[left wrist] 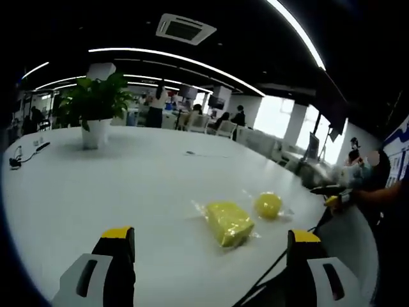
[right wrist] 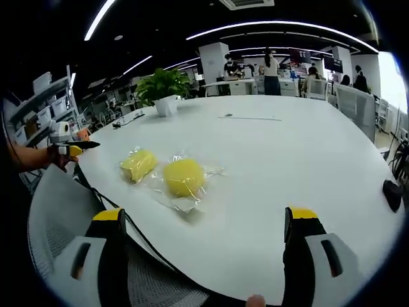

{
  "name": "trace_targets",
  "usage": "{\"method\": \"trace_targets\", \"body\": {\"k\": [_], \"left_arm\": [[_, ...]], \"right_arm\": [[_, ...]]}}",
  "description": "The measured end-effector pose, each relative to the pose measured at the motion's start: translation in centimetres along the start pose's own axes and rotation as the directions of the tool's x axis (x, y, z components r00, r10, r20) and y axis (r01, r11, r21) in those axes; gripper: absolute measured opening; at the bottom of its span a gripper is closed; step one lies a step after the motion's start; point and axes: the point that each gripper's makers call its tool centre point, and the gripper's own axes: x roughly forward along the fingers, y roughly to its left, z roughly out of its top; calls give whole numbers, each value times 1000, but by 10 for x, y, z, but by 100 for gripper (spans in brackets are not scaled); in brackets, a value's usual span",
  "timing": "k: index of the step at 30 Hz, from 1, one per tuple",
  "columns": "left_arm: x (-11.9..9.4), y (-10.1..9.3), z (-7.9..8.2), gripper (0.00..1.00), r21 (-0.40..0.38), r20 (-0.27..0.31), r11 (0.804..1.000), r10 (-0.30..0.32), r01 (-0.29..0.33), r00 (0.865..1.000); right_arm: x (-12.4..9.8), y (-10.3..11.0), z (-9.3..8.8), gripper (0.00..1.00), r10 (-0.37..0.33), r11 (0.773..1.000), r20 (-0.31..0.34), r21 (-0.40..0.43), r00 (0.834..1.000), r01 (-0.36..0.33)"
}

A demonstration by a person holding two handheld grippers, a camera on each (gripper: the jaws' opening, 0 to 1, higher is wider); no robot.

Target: Compare the silicone blocks by pressing each to a similar depth, holding the contact briefly, and releasing to observe deformation and rebound differences across the visible hardness samples.

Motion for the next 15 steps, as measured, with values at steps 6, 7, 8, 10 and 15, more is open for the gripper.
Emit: {"method": "trace_targets", "body": {"k": [6,7,8,10,15], "left_arm": [[3,6,8,100,-16,12,1000,-10,10,1000],[3,6,8,100,-14,13,1000,-10,10,1000],[5,6,7,100,-5,6,1000,-10,10,1000],[9,5,4,100,-2,-7,1000,-18,18,1000],[14,2,6,100,30,-5,999,-19,19,1000]], "right_arm": [[4,3,3,96,6,1000,-12,1,1000,-6],[5,4,6,96,12,1000,-6,-4,1000,-12],[6,5,8,96,19,1000,-4,-19,1000,-19],[7,4,6,96,17,999,-12,-29,1000,-17],[2,6,6,96,2,1000,-9,-4,1000,-2]]}}
